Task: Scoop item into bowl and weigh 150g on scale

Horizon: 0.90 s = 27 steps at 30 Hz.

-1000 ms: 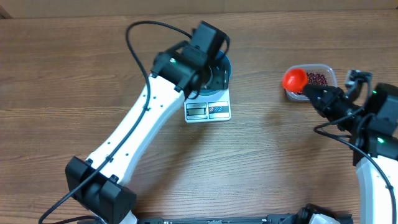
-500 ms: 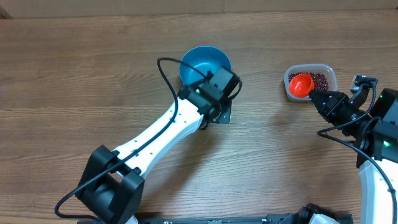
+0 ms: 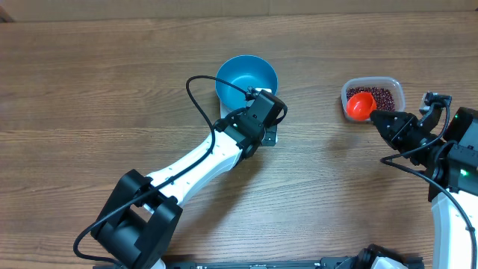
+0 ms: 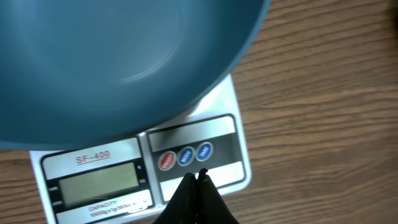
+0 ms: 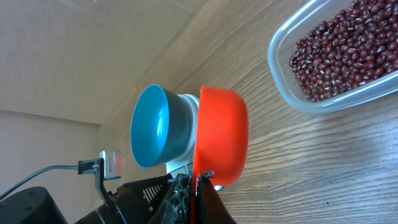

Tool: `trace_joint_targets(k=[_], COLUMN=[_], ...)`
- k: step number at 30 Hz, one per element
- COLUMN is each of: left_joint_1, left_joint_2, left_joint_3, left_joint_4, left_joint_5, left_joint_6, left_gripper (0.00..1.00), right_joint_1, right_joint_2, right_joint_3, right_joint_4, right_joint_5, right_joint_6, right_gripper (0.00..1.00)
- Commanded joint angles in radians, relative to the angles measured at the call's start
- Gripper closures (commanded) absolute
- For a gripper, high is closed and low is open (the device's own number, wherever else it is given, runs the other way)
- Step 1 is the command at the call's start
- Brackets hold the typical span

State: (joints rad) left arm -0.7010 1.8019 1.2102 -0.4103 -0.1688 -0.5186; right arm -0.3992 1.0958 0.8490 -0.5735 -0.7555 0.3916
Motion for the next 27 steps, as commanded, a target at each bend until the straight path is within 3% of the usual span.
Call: trace_joint_targets(k=[1,27], left_joint_1=[-0.005,-0.006], left_joint_2=[0.042,0.153], left_joint_3=[-0.013,-0.013], left_joint_4=[0.004,0.073], left_joint_5=[-0.077,-0.126], left_joint_6=[0.024,0.01], left_gripper=[0.96,0.96], right_joint_1=[-0.004,-0.004], right_joint_2=[-0.012,-0.012], right_joint_3=[0.018,0.018], right_joint_4=[-0.005,-0.019], right_joint_5=[0.007,0.007], right_joint_6=[-0.008,-0.008], right_gripper=[0.96,0.96])
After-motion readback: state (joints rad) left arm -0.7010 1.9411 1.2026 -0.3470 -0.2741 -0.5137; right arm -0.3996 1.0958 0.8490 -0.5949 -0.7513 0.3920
